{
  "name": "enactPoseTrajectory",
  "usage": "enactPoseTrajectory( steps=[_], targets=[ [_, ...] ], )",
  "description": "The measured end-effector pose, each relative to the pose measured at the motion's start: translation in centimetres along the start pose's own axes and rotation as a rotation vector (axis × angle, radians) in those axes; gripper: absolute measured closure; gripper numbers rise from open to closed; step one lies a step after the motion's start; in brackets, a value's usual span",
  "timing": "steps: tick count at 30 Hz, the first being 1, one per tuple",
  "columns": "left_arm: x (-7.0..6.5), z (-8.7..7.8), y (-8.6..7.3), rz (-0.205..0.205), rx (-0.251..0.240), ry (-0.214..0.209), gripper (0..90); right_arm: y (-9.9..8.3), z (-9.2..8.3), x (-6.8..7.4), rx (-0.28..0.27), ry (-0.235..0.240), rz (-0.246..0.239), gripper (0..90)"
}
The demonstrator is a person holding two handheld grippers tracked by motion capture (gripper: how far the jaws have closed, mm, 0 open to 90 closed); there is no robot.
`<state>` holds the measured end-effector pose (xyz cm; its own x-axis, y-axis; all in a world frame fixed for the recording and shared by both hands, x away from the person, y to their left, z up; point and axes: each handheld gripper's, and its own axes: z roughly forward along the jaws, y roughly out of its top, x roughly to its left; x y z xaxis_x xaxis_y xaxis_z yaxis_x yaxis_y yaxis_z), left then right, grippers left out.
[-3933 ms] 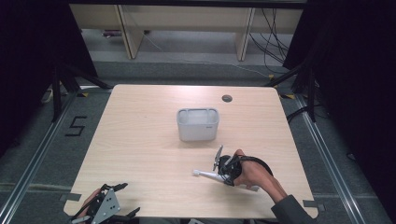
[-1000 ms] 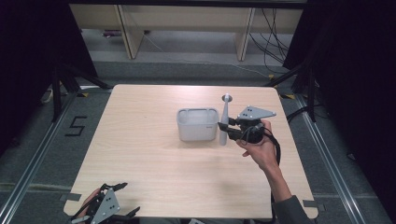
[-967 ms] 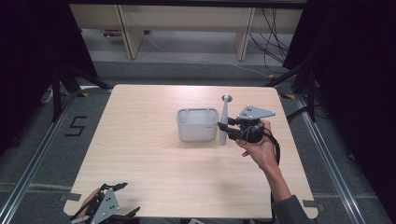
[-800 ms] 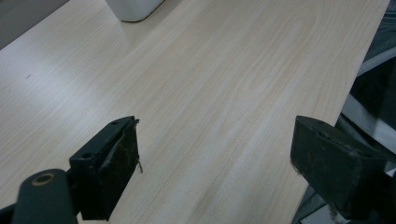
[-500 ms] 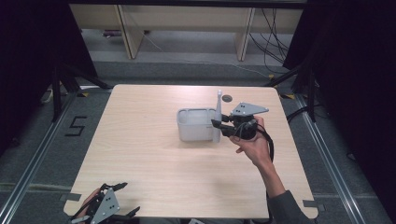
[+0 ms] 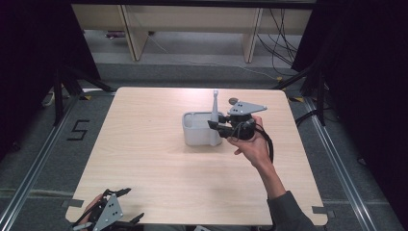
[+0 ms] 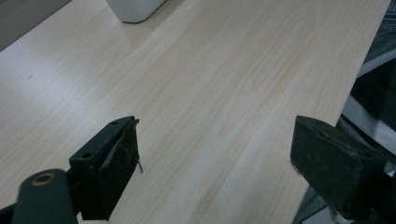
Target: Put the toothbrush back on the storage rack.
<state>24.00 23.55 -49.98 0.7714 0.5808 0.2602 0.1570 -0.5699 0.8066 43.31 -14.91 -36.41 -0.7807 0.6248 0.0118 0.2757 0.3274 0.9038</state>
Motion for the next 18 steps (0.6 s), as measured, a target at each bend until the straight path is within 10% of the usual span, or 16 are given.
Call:
enactPoseTrajectory(
  steps=[18],
  targets=[
    [0.1,-0.1,0.1,0.012,0.016,0.001,14.9,3.8,1.1,-0.3,-0.031,-0.012,-0.018,66.8]
  ],
)
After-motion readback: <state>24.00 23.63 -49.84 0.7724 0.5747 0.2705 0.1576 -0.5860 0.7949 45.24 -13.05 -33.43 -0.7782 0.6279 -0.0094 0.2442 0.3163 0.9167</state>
